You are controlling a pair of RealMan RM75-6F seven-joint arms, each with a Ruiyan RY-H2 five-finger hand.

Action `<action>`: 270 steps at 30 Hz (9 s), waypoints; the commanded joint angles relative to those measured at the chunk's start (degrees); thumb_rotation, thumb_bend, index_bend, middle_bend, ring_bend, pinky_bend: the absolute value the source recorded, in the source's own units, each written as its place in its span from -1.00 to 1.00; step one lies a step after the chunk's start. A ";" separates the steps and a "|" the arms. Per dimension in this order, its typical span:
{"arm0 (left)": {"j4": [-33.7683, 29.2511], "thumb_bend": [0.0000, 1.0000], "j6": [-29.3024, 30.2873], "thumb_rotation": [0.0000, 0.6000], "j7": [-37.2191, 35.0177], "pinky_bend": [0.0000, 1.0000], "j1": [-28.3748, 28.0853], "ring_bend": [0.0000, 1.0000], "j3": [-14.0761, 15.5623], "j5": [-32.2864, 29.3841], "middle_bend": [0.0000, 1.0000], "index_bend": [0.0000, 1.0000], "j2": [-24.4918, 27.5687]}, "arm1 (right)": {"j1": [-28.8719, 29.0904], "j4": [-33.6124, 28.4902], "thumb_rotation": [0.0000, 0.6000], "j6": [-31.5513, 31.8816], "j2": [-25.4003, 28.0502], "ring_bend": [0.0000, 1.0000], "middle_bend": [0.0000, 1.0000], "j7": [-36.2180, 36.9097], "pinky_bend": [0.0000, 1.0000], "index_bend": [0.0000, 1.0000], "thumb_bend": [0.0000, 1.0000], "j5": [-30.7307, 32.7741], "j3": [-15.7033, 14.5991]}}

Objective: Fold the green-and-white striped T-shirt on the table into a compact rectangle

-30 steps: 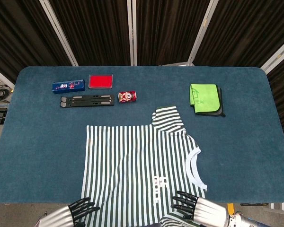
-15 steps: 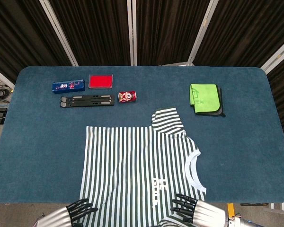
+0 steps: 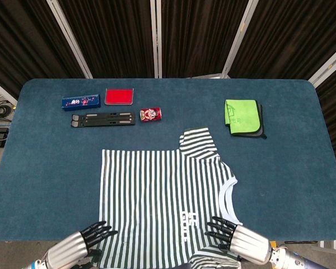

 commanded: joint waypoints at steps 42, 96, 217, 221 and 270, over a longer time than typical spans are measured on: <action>6.39 -0.08 -36.61 1.00 -9.06 -1.00 -18.71 -1.00 -28.62 -42.71 -1.00 0.53 -6.91 | 12.69 20.45 1.00 -31.61 -15.97 -1.00 -0.63 10.11 -1.00 0.41 -0.30 33.96 21.92; 23.29 -0.07 -47.57 1.00 -10.91 -1.00 -24.90 -1.00 -32.98 -50.39 -1.00 0.40 -16.23 | 18.96 38.06 1.00 -35.33 -25.72 -1.00 -0.63 17.94 -1.00 0.41 -0.30 36.68 23.37; -15.13 -1.00 -12.52 1.00 21.38 -1.00 0.84 -1.00 -33.26 -56.72 -1.00 -1.00 8.23 | 41.10 53.23 1.00 -67.57 -37.05 -1.00 -0.93 10.90 -1.00 0.26 -0.26 48.03 31.30; -15.17 -1.00 -12.50 1.00 21.56 -1.00 0.86 -1.00 -33.19 -56.46 -1.00 -1.00 8.15 | 40.83 53.42 1.00 -66.68 -37.11 -1.00 -0.91 11.84 -1.00 0.32 -0.24 47.52 30.97; -19.00 -1.00 -10.61 1.00 19.71 -1.00 2.47 -1.00 -31.93 -50.75 -1.00 -1.00 9.86 | 27.00 21.86 1.00 -40.66 -21.17 -1.00 -0.84 -7.51 -1.00 0.40 -0.18 42.41 26.44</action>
